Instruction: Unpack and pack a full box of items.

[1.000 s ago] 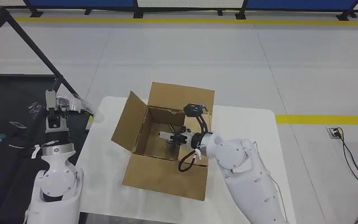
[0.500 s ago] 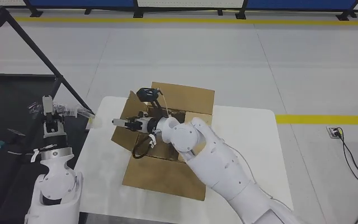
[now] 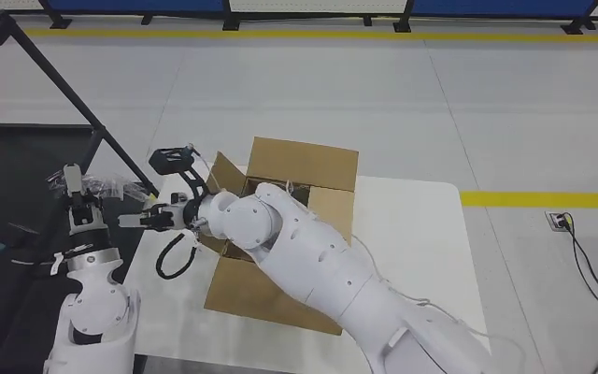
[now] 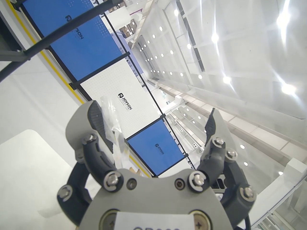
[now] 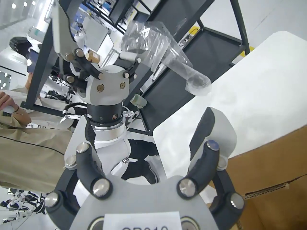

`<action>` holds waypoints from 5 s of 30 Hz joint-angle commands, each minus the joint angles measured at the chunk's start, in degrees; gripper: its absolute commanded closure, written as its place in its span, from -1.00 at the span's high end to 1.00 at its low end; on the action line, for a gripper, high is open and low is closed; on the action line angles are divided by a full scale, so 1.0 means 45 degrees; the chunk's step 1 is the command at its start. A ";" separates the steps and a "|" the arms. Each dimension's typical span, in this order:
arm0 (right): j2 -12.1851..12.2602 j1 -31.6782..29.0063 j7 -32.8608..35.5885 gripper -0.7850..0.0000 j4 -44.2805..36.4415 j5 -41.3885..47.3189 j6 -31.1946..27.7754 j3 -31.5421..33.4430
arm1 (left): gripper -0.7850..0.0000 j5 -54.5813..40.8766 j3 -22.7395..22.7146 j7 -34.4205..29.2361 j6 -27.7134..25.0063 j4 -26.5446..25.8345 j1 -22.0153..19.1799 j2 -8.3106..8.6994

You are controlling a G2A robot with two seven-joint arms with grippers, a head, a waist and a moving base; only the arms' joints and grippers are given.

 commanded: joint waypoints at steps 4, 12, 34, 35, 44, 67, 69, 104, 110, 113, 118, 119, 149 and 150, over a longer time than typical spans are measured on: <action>-0.0648 0.0746 0.0658 1.00 0.1616 0.0419 -0.0208 -0.0168 | 1.00 -0.0113 -0.0244 0.0024 -0.0156 0.0025 0.0068 0.0005; -0.0656 0.1304 0.1404 1.00 0.2416 0.0418 -0.0523 0.0137 | 1.00 0.0004 -0.0172 -0.0208 -0.0100 -0.0011 -0.0064 -0.0003; 0.0782 0.0782 0.2622 1.00 0.2748 -0.0970 0.1339 0.1579 | 1.00 0.0323 0.0150 -0.0605 0.0050 -0.0157 -0.0408 -0.0037; 0.0877 0.0718 0.2752 1.00 0.2785 -0.1047 0.1393 0.1649 | 1.00 0.0333 0.0176 -0.0627 0.0067 -0.0149 -0.0436 -0.0040; 0.1485 0.0028 0.3449 1.00 0.2359 -0.1533 0.1692 0.2141 | 1.00 0.0463 0.0394 -0.0771 0.0153 -0.0061 -0.0696 -0.0059; 0.3550 -0.2209 0.0973 1.00 -0.2245 -0.3820 0.1088 0.4987 | 1.00 0.0546 0.0733 -0.0833 0.0179 0.0163 -0.1050 -0.0117; 0.3550 -0.2209 0.0973 1.00 -0.2245 -0.3820 0.1088 0.4987 | 1.00 0.0555 0.0776 -0.0843 0.0197 0.0196 -0.1084 -0.0123; 0.5206 -0.2431 -0.3748 1.00 0.1527 -0.3289 -0.0387 1.0026 | 1.00 0.1062 0.1469 -0.1223 0.0495 0.0212 -0.1599 -0.0210; 0.5198 -0.1740 -0.2188 1.00 0.3518 -0.1959 -0.1945 1.0316 | 1.00 0.1174 0.1420 -0.1164 0.0553 0.0154 -0.1539 -0.0211; 0.5202 -0.1544 -0.1267 1.00 0.4111 -0.1187 -0.2765 1.0514 | 1.00 0.1215 0.1385 -0.1137 0.0602 0.0099 -0.1485 -0.0211; 0.5329 -0.1413 0.0555 1.00 0.4575 0.0086 -0.4316 1.0940 | 1.00 0.1258 0.1375 -0.1106 0.0651 0.0027 -0.1458 -0.0217; 0.5360 -0.1410 0.0797 1.00 0.4595 0.0283 -0.4574 1.1012 | 1.00 0.1264 0.1383 -0.1102 0.0663 0.0016 -0.1457 -0.0219; 0.6285 -0.3156 0.8178 1.00 -0.0485 0.2485 -0.5287 0.9678 | 1.00 0.0947 0.1678 -0.1384 0.0355 0.0490 -0.1784 -0.0286; 0.6329 -0.3214 0.8301 1.00 -0.0622 0.2433 -0.5163 0.9569 | 1.00 0.0928 0.1678 -0.1401 0.0338 0.0500 -0.1795 -0.0287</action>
